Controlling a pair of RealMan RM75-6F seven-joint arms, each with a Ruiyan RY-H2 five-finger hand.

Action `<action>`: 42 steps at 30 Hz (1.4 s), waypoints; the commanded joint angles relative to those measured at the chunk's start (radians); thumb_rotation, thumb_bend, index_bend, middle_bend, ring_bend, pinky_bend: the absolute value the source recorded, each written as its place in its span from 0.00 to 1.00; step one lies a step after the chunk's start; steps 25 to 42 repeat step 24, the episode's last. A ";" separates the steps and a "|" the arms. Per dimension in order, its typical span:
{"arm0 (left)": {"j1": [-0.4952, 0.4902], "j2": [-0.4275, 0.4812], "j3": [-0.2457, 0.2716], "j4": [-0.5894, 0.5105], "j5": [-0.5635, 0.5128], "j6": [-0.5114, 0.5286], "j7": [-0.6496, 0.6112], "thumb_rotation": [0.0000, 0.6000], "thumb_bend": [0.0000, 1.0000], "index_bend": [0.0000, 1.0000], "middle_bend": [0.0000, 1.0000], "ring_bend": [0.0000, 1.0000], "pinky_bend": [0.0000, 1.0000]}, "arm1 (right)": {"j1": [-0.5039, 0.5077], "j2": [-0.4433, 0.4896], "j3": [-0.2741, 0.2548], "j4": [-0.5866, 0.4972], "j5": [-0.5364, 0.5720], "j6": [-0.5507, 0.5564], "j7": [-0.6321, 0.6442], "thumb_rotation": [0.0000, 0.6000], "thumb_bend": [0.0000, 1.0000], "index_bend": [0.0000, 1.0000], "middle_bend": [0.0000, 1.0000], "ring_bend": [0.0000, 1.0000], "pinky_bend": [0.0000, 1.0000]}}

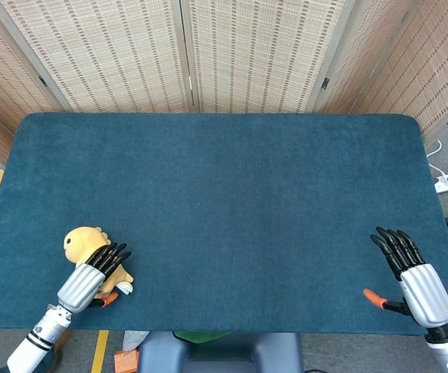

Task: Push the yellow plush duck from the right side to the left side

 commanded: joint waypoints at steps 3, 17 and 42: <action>0.006 0.119 -0.002 -0.208 0.035 0.074 -0.168 1.00 0.23 0.00 0.00 0.00 0.09 | -0.006 0.005 -0.003 0.003 -0.013 0.011 0.016 1.00 0.08 0.00 0.00 0.00 0.00; 0.240 0.355 -0.044 -0.427 -0.207 0.258 0.035 1.00 0.24 0.00 0.00 0.00 0.04 | -0.020 0.011 -0.004 0.012 -0.027 0.023 0.000 1.00 0.08 0.00 0.00 0.00 0.00; 0.277 0.376 -0.098 -0.491 -0.259 0.266 0.181 1.00 0.26 0.00 0.00 0.00 0.04 | -0.033 0.014 0.009 -0.021 0.032 -0.019 -0.124 1.00 0.08 0.00 0.00 0.00 0.00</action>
